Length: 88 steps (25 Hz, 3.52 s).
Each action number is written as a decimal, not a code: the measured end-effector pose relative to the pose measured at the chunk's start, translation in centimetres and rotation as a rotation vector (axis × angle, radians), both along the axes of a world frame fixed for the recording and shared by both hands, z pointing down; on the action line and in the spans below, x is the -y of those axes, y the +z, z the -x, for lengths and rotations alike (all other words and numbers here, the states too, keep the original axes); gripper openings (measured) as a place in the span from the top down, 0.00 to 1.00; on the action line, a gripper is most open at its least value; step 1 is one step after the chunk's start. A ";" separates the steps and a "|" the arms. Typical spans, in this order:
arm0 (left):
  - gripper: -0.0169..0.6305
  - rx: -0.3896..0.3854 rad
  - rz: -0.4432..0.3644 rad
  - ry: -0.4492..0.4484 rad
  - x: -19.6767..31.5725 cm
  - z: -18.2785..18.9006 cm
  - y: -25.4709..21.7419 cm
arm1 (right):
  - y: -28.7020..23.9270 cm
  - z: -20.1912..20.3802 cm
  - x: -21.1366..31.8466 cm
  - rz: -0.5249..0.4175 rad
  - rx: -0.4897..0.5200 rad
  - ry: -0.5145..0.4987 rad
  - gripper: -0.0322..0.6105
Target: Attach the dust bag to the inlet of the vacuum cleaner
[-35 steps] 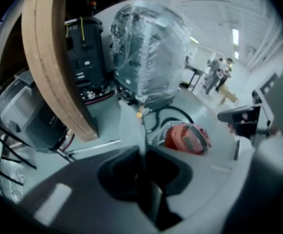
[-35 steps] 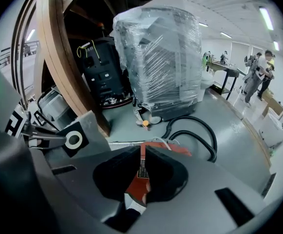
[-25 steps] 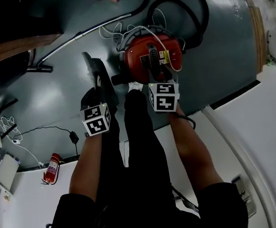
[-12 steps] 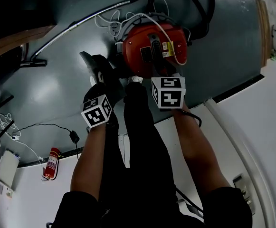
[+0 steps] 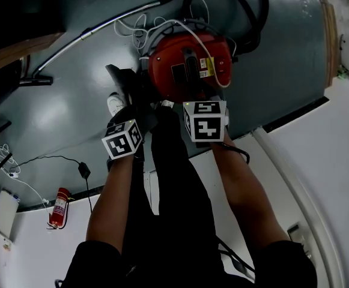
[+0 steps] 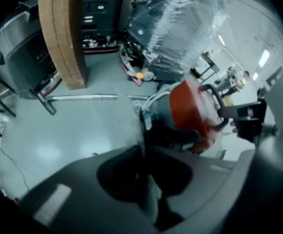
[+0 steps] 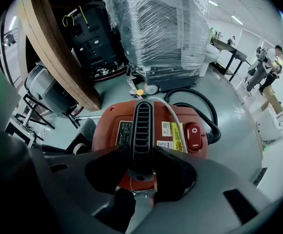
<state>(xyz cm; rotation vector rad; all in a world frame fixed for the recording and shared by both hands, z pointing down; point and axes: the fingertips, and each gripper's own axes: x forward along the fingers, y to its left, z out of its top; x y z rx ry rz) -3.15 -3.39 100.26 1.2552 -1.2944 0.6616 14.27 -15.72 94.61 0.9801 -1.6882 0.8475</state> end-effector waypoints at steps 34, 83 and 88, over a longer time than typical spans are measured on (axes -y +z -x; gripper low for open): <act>0.91 -0.047 0.160 0.151 -0.2 -1.6 -0.2 | -0.1 0.0 0.2 0.007 -0.002 0.003 0.72; 0.85 -0.234 0.096 0.611 -0.2 -6.5 0.6 | 0.0 -0.1 0.2 -0.013 0.024 0.031 0.72; 0.78 -0.127 0.093 0.535 0.3 -5.6 -0.4 | -1.6 0.2 -0.7 -0.019 0.082 0.111 0.63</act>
